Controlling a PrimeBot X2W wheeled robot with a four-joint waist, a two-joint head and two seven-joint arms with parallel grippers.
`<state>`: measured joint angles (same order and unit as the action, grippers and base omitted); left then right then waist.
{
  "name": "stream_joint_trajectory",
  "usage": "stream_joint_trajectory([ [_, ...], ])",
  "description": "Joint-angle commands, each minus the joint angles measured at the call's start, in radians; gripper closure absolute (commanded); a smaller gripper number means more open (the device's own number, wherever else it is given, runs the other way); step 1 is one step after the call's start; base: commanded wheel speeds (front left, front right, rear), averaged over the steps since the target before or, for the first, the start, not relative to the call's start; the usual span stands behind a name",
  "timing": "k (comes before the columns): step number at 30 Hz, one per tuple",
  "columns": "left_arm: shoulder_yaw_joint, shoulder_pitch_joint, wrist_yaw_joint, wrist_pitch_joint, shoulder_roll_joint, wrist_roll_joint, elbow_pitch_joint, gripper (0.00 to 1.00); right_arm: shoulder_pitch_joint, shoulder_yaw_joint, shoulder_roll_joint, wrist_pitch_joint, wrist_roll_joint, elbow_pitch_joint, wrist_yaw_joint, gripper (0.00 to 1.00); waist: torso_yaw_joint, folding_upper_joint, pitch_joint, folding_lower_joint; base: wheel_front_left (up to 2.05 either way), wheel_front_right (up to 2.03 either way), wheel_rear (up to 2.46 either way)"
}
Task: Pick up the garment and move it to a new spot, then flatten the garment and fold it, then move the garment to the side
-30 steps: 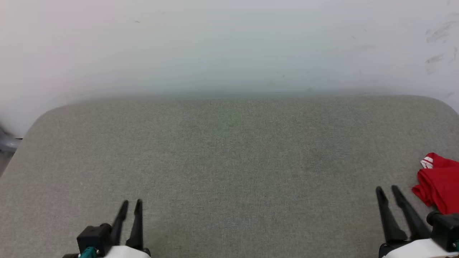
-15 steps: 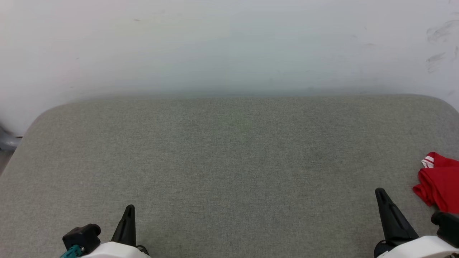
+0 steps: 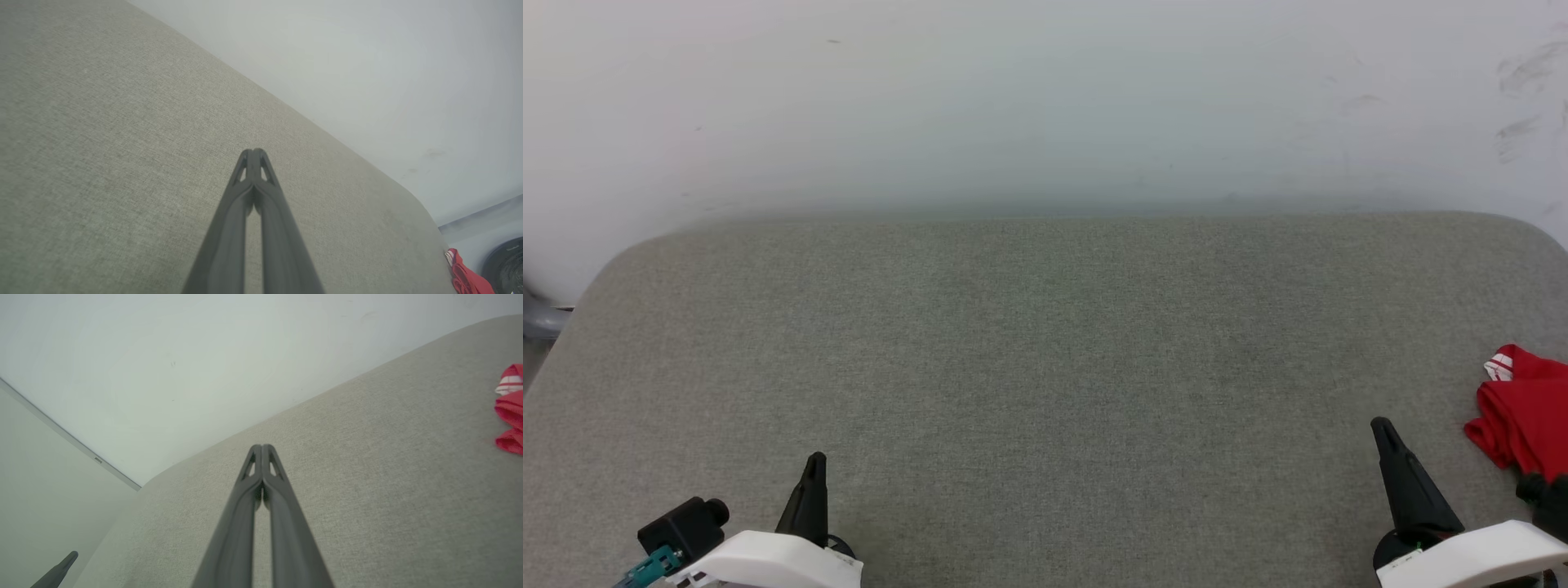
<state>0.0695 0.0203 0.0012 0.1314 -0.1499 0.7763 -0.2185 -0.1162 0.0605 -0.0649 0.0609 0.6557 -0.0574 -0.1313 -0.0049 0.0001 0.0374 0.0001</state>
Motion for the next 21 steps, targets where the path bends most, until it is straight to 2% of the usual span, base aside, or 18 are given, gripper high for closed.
stream_joint_trajectory([
  [1,-0.010,-0.029,-0.007,-0.007,-0.001,0.026,0.011,1.00,0.034,0.000,-0.011,-0.006,0.034,-0.003,0.000,1.00,0.000,-0.0001,0.000,-0.0001,0.00,0.00,0.00],
  [21,-0.062,-0.062,-0.044,-0.076,0.028,0.258,0.001,1.00,0.091,0.000,-0.016,-0.002,0.312,0.083,0.000,1.00,0.001,-0.0001,-0.009,-0.0001,0.00,0.00,0.00],
])
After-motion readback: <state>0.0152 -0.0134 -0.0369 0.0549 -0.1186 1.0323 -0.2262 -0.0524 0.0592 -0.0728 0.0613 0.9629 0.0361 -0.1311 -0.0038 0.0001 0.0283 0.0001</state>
